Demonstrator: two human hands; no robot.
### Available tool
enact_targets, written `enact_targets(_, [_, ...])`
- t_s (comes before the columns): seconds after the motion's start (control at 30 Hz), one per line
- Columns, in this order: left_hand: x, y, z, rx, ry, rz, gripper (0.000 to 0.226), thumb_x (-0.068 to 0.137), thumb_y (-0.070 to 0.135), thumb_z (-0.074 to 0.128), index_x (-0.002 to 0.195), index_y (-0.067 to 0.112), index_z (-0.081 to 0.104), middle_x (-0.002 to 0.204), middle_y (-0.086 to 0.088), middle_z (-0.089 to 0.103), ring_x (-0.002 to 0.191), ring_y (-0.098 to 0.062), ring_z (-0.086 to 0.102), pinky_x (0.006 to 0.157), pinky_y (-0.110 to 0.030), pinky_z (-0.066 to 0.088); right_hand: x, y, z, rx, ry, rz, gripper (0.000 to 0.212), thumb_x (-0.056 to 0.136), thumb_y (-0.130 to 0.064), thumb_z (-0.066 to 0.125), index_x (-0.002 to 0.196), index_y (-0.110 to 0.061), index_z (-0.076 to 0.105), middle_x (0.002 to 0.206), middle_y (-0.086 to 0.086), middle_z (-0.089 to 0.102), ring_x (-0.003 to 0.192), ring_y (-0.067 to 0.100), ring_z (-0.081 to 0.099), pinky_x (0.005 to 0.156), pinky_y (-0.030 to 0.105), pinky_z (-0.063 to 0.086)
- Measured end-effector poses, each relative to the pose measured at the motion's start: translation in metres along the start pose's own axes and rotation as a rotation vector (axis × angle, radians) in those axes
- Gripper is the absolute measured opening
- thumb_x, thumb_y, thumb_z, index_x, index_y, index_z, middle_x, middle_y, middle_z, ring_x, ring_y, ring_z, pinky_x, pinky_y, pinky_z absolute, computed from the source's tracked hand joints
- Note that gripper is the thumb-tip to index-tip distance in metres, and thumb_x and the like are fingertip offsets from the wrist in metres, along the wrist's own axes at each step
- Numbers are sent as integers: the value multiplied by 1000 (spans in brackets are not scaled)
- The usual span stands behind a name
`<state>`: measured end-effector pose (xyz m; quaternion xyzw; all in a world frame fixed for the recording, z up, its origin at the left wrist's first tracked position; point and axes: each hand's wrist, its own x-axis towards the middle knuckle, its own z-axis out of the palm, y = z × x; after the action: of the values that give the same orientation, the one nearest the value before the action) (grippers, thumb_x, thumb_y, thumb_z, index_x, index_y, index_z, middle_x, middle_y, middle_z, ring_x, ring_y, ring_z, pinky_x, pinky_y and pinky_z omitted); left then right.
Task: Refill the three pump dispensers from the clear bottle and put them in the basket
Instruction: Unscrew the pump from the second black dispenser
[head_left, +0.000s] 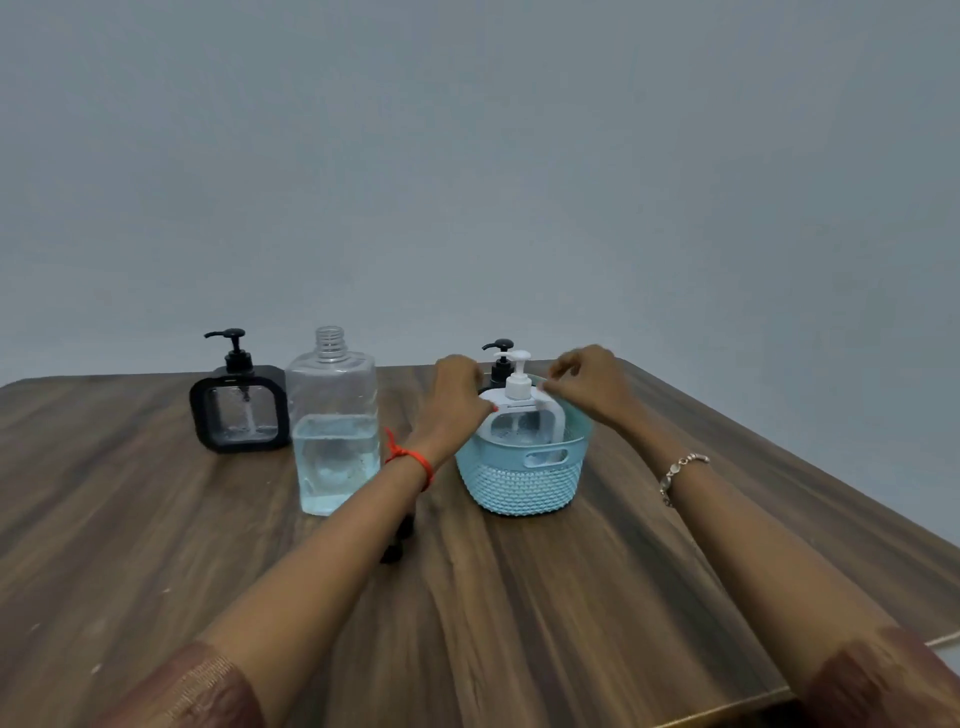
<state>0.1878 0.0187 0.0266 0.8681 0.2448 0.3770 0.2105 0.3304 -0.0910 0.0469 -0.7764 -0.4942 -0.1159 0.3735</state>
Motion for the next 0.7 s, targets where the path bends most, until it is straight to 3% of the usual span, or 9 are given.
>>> enact_targets(0.07, [-6, 7, -21, -42, 74, 72, 17, 71, 10, 73, 83, 0, 68, 86, -14, 66, 78, -19, 54, 63, -18, 34, -1, -26, -5, 124, 136, -55, 11, 77, -16, 68, 78, -7, 73, 77, 5, 71, 68, 10, 58, 73, 26, 47])
enact_targets(0.17, [-21, 15, -59, -132, 196, 153, 18, 76, 17, 71, 90, 5, 71, 90, -7, 70, 78, -15, 63, 74, -26, 50, -5, -73, -7, 284, 233, -168, 9, 79, -11, 65, 73, -7, 70, 70, 2, 68, 61, 2, 53, 60, 6, 38])
enact_targets(0.33, [-48, 0, -127, -184, 496, 228, 10, 83, 14, 64, 87, 7, 70, 85, 1, 67, 76, -7, 61, 67, -20, 52, -13, -152, 13, 395, 237, -309, 12, 81, -8, 63, 73, -2, 69, 67, 0, 64, 58, 1, 53, 56, 5, 37])
enact_targets(0.47, [-63, -40, -166, -154, 641, 169, 13, 86, 12, 60, 95, 5, 65, 95, -6, 65, 88, -13, 61, 74, -25, 51, -17, -203, 44, 481, 218, -344, 12, 82, -3, 60, 75, -1, 70, 72, 6, 68, 63, 6, 56, 58, 4, 39])
enact_targets(0.6, [-71, -95, -188, -139, 665, -16, 27, 87, 17, 60, 111, 4, 58, 113, -9, 60, 103, -18, 55, 85, -27, 45, -21, -247, 89, 552, 168, -329, 12, 82, 0, 57, 88, 1, 68, 85, 12, 69, 76, 15, 60, 64, 5, 41])
enact_targets(0.7, [-71, -134, -191, -181, 549, -226, 49, 89, 24, 58, 131, 3, 45, 134, -11, 48, 123, -23, 44, 101, -32, 36, -22, -272, 131, 549, 44, -232, 28, 85, -2, 53, 112, 1, 58, 110, 15, 62, 100, 24, 58, 85, 23, 45])
